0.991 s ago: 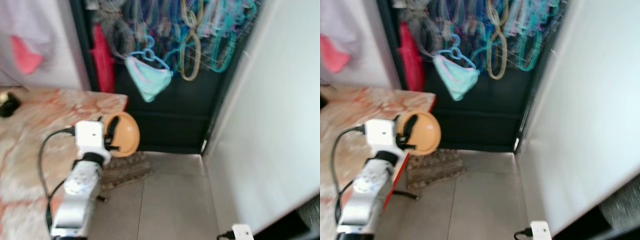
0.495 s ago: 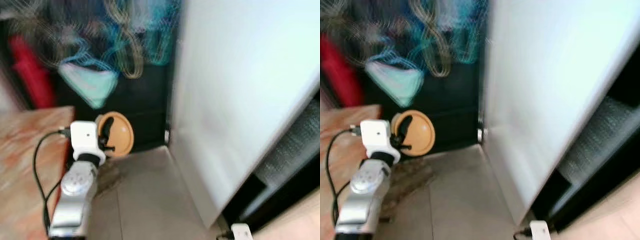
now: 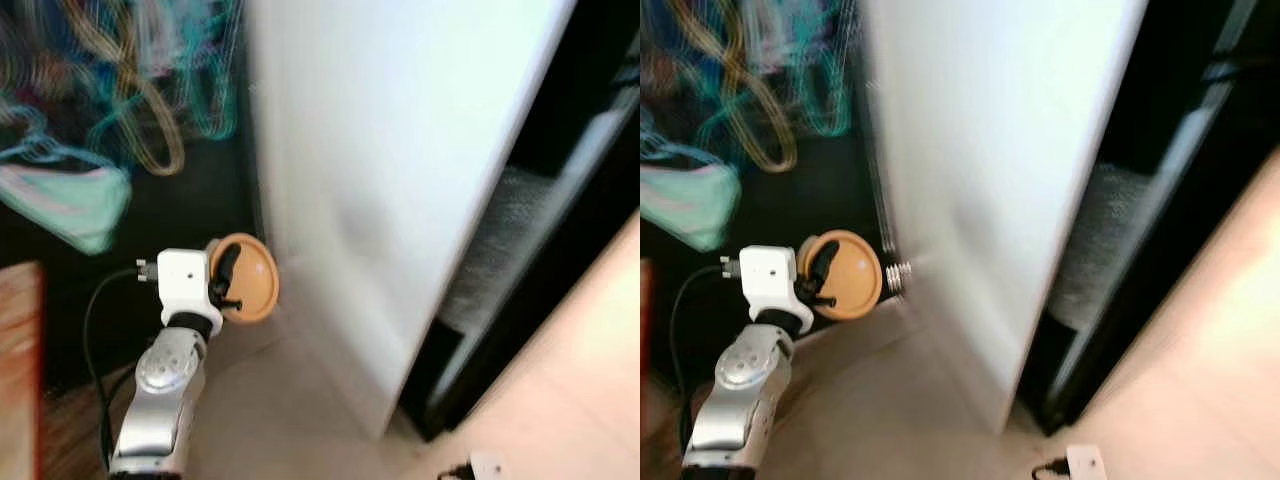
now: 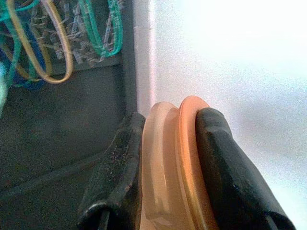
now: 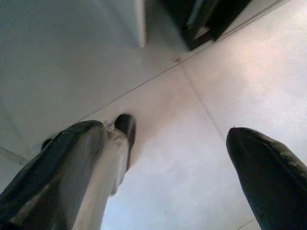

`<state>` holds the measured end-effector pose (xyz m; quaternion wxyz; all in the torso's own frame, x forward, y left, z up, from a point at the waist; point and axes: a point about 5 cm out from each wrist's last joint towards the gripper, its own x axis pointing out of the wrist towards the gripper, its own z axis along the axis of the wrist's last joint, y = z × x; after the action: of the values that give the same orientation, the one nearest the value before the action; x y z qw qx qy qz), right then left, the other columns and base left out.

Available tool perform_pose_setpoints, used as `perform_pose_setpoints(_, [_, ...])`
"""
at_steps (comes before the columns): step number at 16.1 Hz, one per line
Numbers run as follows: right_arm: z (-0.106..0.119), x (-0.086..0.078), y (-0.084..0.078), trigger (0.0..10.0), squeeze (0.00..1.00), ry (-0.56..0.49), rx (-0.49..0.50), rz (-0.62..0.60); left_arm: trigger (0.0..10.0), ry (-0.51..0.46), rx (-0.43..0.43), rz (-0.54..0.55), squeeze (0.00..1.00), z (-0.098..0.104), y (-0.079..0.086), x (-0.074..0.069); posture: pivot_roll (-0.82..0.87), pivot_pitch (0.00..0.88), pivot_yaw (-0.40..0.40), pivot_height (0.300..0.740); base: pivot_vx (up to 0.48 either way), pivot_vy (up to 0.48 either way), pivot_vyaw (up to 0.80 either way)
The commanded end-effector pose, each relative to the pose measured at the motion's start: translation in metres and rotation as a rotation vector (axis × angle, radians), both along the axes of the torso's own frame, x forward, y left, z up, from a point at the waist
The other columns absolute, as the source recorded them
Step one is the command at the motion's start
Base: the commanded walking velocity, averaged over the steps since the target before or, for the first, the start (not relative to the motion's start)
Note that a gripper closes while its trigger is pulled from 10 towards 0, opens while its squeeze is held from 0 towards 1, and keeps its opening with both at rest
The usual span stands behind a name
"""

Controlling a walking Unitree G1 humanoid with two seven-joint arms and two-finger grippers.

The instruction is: Restocking fridge

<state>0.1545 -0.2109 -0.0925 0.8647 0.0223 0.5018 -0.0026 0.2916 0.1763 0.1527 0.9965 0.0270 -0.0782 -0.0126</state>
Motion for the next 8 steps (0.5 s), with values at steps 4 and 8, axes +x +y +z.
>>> perform_pose_setpoints(4, [-0.002,-0.002,0.005,10.0,0.00,0.005,0.010,-0.002,10.0,0.019,0.017,0.026,0.00,-0.007,0.013,0.000,0.05,0.000,0.017,0.740,0.000,0.000,-0.80])
perform_pose_setpoints(8, [-0.002,-0.003,0.007,10.0,0.00,0.003,0.009,-0.001,10.0,0.123,0.018,0.092,0.00,-0.031,0.033,0.005,0.04,0.000,0.032,0.740,0.000,0.000,-0.80])
